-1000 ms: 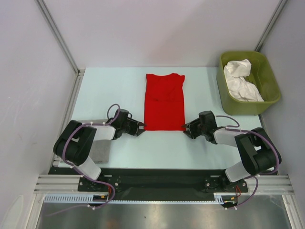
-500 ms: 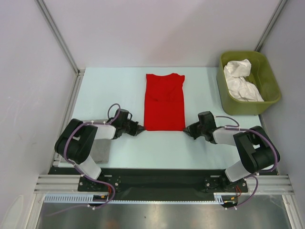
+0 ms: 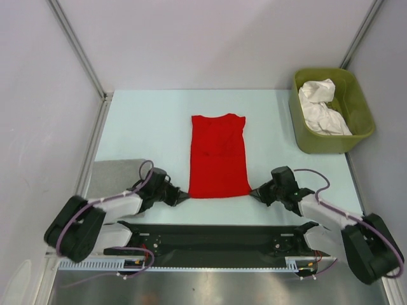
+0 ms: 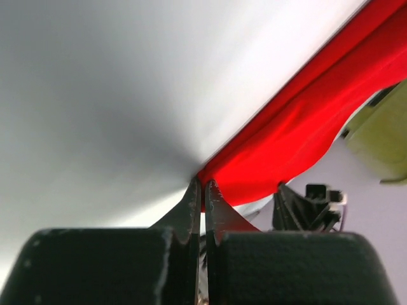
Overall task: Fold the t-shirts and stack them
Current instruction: Fold the tshirt
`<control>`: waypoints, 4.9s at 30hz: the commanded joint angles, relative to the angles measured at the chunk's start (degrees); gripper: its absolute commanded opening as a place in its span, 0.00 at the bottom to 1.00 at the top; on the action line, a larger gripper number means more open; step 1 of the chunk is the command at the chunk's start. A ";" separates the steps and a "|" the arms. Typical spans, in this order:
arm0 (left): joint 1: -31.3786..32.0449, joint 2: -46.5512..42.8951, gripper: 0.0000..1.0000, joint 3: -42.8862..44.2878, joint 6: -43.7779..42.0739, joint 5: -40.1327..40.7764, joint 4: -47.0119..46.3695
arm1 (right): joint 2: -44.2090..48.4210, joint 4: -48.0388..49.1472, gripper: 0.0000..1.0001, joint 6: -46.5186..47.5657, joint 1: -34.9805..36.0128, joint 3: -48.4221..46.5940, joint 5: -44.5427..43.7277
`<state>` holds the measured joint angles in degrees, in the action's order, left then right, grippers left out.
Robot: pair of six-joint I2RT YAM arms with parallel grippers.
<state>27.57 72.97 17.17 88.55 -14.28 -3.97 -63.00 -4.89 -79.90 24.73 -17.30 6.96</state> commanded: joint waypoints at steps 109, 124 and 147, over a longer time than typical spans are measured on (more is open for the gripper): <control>-15.00 69.60 0.52 97.72 -44.51 -16.40 13.28 | -84.21 14.05 0.22 22.05 -19.98 -90.26 33.55; -8.42 41.46 0.53 71.99 -51.12 -16.21 14.96 | -62.52 -0.80 0.34 33.77 -14.28 -85.40 36.89; -13.52 33.29 0.52 62.81 -60.00 -19.03 16.89 | -48.36 0.47 0.31 41.50 -14.38 -57.84 40.94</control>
<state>13.39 114.02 79.42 28.53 -33.23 14.33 -116.57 -3.62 -39.99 6.50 -70.13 47.81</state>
